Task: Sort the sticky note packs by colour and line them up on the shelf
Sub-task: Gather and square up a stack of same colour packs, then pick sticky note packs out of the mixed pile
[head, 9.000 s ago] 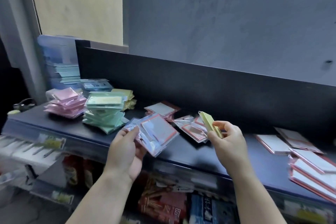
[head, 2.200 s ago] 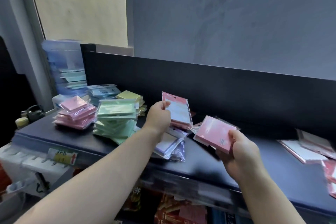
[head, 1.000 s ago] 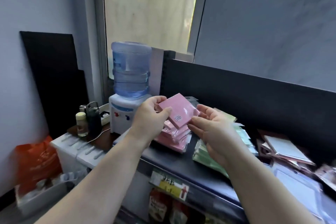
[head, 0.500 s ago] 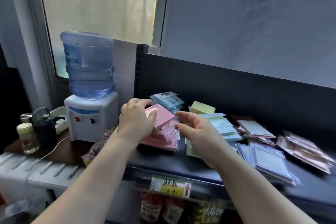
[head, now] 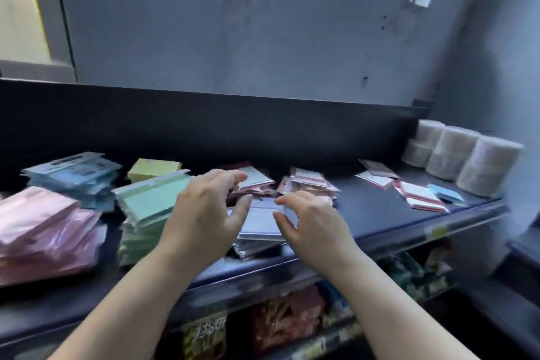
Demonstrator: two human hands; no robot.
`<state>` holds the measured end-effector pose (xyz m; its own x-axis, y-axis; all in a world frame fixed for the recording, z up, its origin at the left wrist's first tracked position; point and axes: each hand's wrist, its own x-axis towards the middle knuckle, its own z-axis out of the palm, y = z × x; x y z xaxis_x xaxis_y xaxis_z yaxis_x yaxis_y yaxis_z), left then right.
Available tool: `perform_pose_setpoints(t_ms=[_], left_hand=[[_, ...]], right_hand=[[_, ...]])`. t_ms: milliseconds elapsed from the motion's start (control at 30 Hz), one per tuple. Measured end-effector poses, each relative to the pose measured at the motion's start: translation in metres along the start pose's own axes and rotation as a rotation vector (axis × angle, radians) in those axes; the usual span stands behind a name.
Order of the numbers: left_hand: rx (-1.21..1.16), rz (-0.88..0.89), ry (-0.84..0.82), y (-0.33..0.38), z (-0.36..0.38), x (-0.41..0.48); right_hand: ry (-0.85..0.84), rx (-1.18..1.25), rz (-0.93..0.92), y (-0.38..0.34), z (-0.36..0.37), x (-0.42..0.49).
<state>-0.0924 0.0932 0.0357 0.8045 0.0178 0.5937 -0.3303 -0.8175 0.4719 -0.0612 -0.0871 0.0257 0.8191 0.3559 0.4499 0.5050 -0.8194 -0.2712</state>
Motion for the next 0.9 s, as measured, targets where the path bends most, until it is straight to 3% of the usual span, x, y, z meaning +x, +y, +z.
perform_pose_setpoints(t_ms=[300,500,900], left_hand=[[0.052,0.138,-0.266,0.118,0.158,0.046],[0.12,0.1,-0.378,0.189,0.245,0.079],[0.256,-0.101,-0.562,0.208,0.338,0.164]], right_hand=[[-0.007,-0.086,0.204,0.181,-0.065,-0.053],[-0.04,-0.099,0.23,0.294,-0.103,-0.067],[-0.132,-0.009,0.248,0.398,-0.111,-0.035]])
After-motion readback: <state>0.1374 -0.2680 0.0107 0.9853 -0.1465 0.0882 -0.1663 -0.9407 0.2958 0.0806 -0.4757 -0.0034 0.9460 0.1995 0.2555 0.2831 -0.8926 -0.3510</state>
